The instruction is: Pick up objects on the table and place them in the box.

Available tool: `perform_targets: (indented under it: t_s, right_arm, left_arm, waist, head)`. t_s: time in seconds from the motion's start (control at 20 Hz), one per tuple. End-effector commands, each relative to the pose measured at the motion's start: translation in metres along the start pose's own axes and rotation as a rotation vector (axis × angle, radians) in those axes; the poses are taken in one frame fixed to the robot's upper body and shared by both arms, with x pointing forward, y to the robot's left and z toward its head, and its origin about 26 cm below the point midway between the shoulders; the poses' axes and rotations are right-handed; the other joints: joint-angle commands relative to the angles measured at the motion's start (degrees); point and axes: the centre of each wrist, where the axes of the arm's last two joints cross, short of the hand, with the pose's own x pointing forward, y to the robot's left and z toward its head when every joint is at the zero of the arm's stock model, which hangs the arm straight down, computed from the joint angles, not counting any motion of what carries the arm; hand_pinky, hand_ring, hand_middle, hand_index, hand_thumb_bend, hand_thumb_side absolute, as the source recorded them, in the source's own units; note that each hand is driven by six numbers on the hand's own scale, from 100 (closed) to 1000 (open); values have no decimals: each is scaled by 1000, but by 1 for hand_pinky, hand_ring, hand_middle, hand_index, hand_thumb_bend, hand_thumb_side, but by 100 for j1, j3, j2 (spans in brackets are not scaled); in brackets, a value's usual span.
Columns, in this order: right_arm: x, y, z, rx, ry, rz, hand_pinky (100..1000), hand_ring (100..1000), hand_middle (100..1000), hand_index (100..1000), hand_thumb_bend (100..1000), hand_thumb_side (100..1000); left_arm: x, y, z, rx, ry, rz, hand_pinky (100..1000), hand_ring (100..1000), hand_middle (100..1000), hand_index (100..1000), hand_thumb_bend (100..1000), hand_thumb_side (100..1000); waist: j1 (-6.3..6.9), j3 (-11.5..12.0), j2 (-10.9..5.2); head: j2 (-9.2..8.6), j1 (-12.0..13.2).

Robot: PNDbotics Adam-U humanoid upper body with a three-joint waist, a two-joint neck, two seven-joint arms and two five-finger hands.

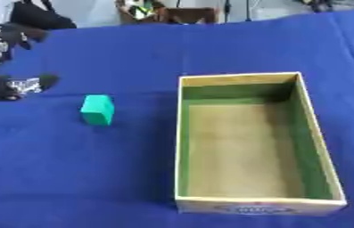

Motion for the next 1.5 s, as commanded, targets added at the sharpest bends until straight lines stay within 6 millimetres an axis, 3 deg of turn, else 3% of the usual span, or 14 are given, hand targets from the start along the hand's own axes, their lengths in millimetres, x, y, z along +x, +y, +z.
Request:
perform_targets:
  t_s: [0.05, 0.4, 1.0, 1.5]
  right_arm:
    - [6, -2, -8, 14, -40, 1, 741, 815, 648, 764, 100, 787]
    - [6, -1, -7, 35, -39, -4, 743, 817, 648, 765, 100, 788]
    - [6, 0, -6, 52, -33, -10, 745, 821, 648, 766, 100, 787]
    - [6, 0, -5, 53, -28, -14, 747, 824, 648, 767, 100, 784]
  left_arm:
    - [-17, 13, -2, -115, 24, -83, 612, 787, 832, 1000, 806, 1000]
    - [-32, 15, -20, -313, 9, -122, 654, 814, 879, 1000, 901, 917]
    - [-23, 4, -57, -440, -108, -79, 616, 782, 815, 1000, 819, 866]
    - [-10, -5, -71, -481, -165, -64, 603, 773, 810, 992, 788, 857]
  waist:
    - [4, -16, -124]
    - [36, -65, -116]
    - [44, -107, -65]
    - [41, -105, -44]
  head:
    - [3, 37]
    - [-28, 40]
    - [-23, 124]
    - [-49, 131]
